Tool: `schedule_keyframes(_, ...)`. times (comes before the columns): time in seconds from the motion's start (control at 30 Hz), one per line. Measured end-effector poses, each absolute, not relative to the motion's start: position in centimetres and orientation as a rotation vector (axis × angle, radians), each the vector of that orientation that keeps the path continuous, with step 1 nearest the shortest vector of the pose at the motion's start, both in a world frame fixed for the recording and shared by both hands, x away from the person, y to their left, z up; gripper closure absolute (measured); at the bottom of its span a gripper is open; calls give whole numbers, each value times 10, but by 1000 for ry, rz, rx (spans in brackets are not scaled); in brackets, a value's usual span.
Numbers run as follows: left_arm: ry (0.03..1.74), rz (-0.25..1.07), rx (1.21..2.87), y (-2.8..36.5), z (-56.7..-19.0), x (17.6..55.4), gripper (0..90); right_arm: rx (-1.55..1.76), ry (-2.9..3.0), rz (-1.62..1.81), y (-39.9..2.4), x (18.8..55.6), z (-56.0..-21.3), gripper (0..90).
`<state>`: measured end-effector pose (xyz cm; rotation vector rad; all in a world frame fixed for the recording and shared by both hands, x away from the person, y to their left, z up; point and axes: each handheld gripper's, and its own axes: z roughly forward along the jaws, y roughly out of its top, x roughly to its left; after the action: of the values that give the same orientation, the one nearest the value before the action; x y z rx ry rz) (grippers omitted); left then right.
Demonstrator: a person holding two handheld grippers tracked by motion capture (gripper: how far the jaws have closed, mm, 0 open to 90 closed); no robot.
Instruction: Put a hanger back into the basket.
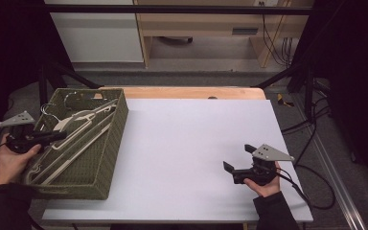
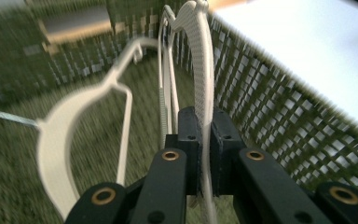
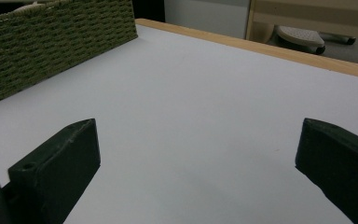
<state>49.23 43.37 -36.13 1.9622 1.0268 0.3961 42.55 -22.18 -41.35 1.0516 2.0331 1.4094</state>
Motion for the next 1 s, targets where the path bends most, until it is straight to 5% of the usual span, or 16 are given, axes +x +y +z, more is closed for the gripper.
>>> schedule_keyframes(0.23, 1118, 327, 1917, 443, -381, 492, 836, 1051, 2035, 1412, -222, 426, -413, 6)
schedule_keyframes(0.6, 1422, 496, 1983, 442, -390, 500, 804, 1059, 2039, 1407, -221, 426, -414, 6)
schedule_keyframes(1.0, 1514, 558, 1974, 445, -392, 502, 528, 1055, 2046, 1398, -221, 427, -415, 7)
